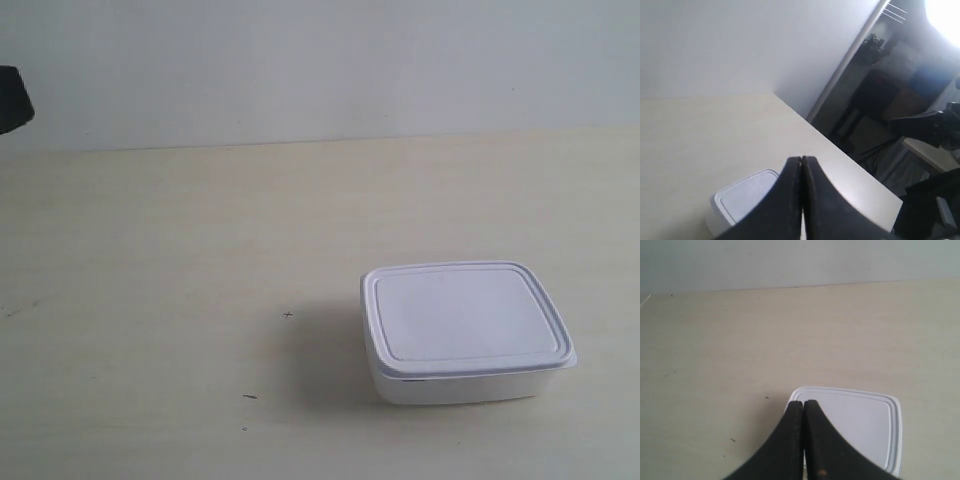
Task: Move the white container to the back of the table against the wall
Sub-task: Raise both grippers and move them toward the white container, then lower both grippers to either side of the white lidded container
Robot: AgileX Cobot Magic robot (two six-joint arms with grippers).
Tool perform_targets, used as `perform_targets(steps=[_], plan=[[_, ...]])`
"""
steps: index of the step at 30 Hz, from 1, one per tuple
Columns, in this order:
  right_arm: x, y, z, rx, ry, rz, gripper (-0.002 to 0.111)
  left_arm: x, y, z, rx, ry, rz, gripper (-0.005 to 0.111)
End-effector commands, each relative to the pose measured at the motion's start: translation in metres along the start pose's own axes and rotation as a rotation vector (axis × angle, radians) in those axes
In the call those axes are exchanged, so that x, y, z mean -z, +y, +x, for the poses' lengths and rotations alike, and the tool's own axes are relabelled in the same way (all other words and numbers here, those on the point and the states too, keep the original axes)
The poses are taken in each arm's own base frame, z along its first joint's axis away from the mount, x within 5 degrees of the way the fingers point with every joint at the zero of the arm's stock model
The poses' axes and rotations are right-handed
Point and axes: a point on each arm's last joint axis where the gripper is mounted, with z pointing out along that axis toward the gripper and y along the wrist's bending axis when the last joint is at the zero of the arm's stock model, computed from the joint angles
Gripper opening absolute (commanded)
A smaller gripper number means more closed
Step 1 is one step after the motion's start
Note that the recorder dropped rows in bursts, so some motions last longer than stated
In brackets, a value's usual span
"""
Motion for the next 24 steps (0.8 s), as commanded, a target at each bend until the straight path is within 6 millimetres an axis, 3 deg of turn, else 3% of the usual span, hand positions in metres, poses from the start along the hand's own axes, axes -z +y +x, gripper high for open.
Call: perform_targets(steps=[1,10,14,20,24], plan=[[0.000,-0.001,-0.002,0.016,-0.005,0.008,0.000,-0.001,-0.009,0.003,-0.116,0.050,0.090,0.000],[0.000,-0.001,-0.002,0.013,-0.003,0.007,0.000,-0.010,-0.027,0.015,-0.266,0.167,0.115,0.000],[-0.001,0.000,-0.001,0.009,0.014,0.001,0.000,-0.023,-0.030,0.026,-0.282,0.219,0.077,0.000],[-0.030,0.000,0.015,-0.014,0.260,-0.101,0.000,-0.087,-0.050,0.078,-0.347,0.310,0.043,0.000],[-0.063,0.000,0.053,0.044,0.441,-0.140,0.000,-0.119,-0.041,0.122,-0.324,0.439,-0.056,0.000]])
